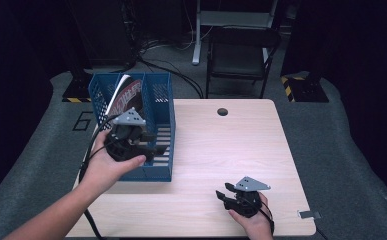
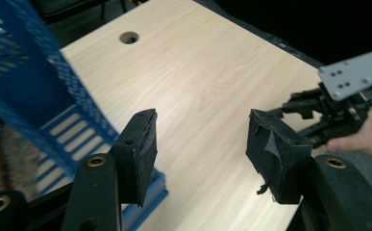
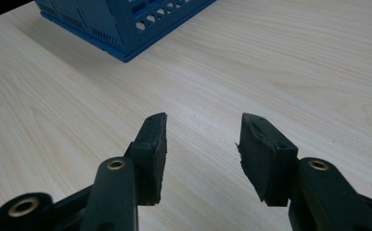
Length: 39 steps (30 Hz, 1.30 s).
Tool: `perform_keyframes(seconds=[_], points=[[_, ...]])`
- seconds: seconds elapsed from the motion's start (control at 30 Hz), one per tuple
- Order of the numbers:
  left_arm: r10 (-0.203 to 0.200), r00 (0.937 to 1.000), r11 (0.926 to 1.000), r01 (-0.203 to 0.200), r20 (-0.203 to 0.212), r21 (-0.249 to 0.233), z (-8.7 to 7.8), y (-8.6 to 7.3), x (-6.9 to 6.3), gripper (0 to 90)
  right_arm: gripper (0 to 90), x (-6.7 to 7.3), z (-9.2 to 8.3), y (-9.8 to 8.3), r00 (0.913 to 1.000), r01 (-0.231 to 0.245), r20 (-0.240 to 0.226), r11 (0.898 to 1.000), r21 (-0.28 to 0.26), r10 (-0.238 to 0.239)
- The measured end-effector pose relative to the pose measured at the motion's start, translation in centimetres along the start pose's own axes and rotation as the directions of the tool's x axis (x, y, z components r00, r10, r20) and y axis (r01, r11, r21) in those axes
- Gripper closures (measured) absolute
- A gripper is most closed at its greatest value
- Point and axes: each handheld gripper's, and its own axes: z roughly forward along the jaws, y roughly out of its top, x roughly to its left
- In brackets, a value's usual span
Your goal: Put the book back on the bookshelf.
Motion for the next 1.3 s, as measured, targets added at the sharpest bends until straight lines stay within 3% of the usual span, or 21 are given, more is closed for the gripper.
perform_keyframes(seconds=[0.03, 0.23, 0.3, 0.43, 0.5, 0.53, 0.7, 1.1, 1.23, 1.3], points=[[0.011, 0.9996, 0.9999, -0.011, 0.024, 0.002, 0.7, -0.7, -0.6, 44.1, 52.5, 0.0, 0.0, 0.0, 1.0, -0.003, 0.001, 1.0, 0.001, 0.003], [0.021, 0.9971, 0.9998, -0.02, 0.074, -0.005, 2.6, -2.7, -1.9, 44.1, 52.5, 0.0, 0.0, 0.0, 1.0, -0.005, 0.002, 1.0, 0.001, 0.005], [0.048, 0.9963, 0.9988, -0.048, 0.071, -0.003, 3.2, -3.4, -2.3, 44.2, 52.5, 0.0, 0.0, 0.0, 1.0, 0.005, 0.0, 1.0, 0.0, -0.005], [0.062, 0.9944, 0.9981, -0.062, 0.086, -0.001, 4.2, -4.7, -2.9, 44.2, 52.5, 0.0, 0.0, 0.0, 1.0, -0.005, 0.002, 1.0, -0.002, 0.005], [0.08, 0.9922, 0.9966, -0.081, 0.096, 0.013, 5.2, -6.2, -3.4, 44.3, 52.5, 0.0, 0.0, 0.0, 1.0, -0.009, 0.002, 1.0, -0.003, 0.009], [0.08, 0.9922, 0.9966, -0.081, 0.096, 0.013, 5.2, -6.2, -3.4, 44.6, 52.5, 0.0, 0.0, 0.0, 1.0, -0.009, 0.002, 1.0, -0.003, 0.009], [0.054, 0.9884, 0.9984, -0.056, 0.142, 0.01, 6.9, -9.4, -3.9, 45.7, 52.5, 0.0, 0.0, 0.0, 1.0, 0.002, 0.0, 1.0, -0.001, -0.002], [0.078, 0.9887, 0.9964, -0.082, 0.128, 0.023, 9.0, -14.0, -3.7, 45.8, 52.5, 0.1, 0.1, -0.1, 1.0, -0.006, 0.0, 1.0, -0.003, 0.006], [0.034, 0.9865, 0.9994, -0.035, 0.16, 0.004, 9.6, -16.2, -3.9, 46.8, 52.4, 0.1, 0.1, -0.1, 1.0, -0.007, 0.0, 1.0, -0.003, 0.007], [0.03, 0.9875, 0.9995, -0.03, 0.155, 0.001, 9.9, -16.9, -4.0, 46.8, 52.5, 0.1, 0.1, -0.1, 1.0, -0.004, -0.001, 1.0, -0.003, 0.004]])
